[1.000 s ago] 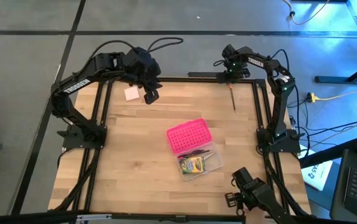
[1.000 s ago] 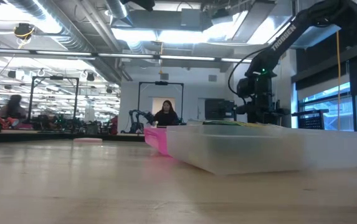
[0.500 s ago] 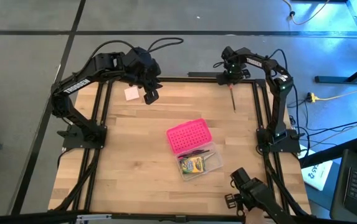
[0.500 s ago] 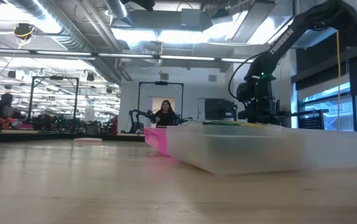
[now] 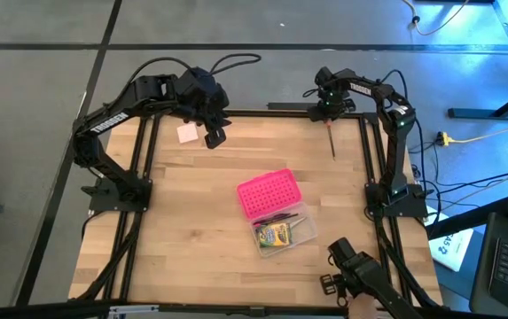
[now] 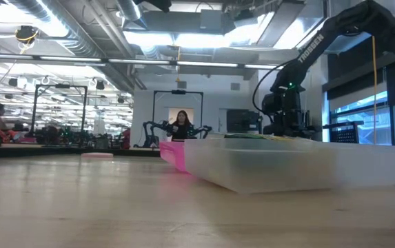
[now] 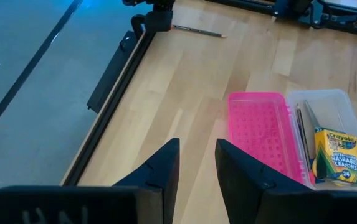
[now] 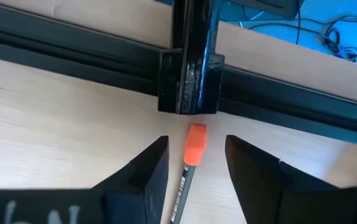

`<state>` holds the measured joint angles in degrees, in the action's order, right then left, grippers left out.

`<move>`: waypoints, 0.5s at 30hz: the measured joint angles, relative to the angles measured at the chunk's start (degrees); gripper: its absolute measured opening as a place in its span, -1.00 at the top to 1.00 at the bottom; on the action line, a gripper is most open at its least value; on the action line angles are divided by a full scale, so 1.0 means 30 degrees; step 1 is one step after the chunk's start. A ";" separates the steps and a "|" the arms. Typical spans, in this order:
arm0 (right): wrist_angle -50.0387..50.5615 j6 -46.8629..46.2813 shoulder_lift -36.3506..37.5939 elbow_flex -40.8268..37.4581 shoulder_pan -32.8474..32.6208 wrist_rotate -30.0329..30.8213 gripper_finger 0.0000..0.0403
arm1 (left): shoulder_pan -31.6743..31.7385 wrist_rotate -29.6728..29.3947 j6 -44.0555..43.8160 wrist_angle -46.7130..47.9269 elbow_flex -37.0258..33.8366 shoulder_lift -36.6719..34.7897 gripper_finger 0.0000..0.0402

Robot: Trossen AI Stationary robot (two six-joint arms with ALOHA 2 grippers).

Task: Pack school essentials
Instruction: Put the pencil with the orange top eraser into the pink box

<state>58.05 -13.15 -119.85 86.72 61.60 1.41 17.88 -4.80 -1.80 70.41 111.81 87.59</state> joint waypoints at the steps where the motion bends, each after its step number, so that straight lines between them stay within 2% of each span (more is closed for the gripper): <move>1: 0.0003 -0.0010 0.0000 0.0000 0.0000 0.0000 0.20 | -0.0038 0.0000 -0.0001 0.0000 0.0000 0.0000 0.52; 15: -0.0033 0.1486 -0.0801 0.0080 0.0000 0.0000 0.20 | -0.0090 0.0007 -0.0015 -0.0042 0.0000 -0.0007 0.52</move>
<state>57.95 -8.69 -122.26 86.96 61.60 1.41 17.61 -4.78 -1.85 70.29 111.81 87.57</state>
